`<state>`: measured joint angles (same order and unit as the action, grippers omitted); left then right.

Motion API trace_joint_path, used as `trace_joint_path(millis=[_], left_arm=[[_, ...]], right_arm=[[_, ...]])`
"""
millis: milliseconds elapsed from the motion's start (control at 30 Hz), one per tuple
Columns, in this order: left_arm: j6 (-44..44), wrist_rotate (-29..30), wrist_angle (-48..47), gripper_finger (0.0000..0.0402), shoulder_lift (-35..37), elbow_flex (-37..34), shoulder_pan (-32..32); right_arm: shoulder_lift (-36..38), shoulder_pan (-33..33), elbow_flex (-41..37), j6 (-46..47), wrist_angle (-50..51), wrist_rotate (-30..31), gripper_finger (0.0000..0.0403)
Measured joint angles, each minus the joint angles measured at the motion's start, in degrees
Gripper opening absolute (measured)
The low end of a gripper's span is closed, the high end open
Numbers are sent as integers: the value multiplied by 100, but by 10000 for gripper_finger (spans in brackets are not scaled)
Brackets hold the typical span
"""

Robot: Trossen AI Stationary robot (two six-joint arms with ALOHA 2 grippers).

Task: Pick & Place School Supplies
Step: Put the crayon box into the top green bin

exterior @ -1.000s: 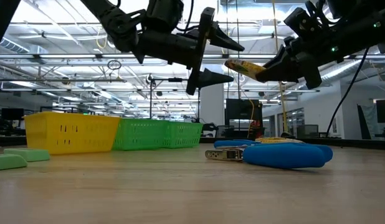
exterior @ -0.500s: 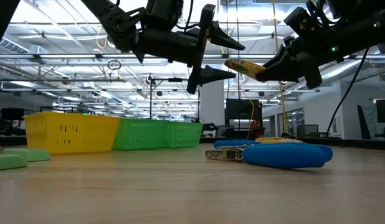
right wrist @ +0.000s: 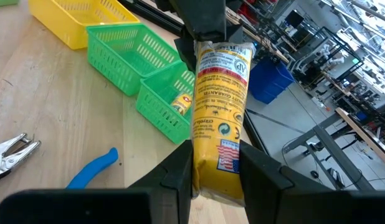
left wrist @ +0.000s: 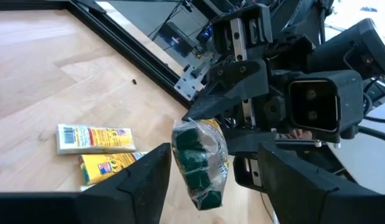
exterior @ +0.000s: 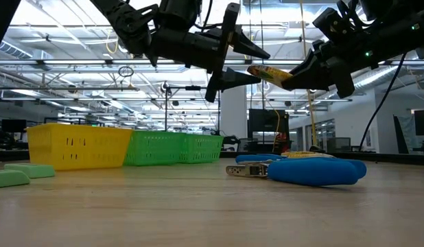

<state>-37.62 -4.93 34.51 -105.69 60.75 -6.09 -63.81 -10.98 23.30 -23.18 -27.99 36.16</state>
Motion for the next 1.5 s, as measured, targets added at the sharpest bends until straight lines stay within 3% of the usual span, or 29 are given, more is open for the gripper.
trace_joint_path(millis=[800,1133,1500], left_arm=[[22,7,-7,223,0,-2,-34],[-49,7,-5,236,0,-2,-31],[-113,46,-7,219,0,-4,-63]], right_arm=[[0,0,-3,-3,1,-15,96],[0,0,-5,-4,0,-20,96],[0,1,-5,-8,-2,-20,96]])
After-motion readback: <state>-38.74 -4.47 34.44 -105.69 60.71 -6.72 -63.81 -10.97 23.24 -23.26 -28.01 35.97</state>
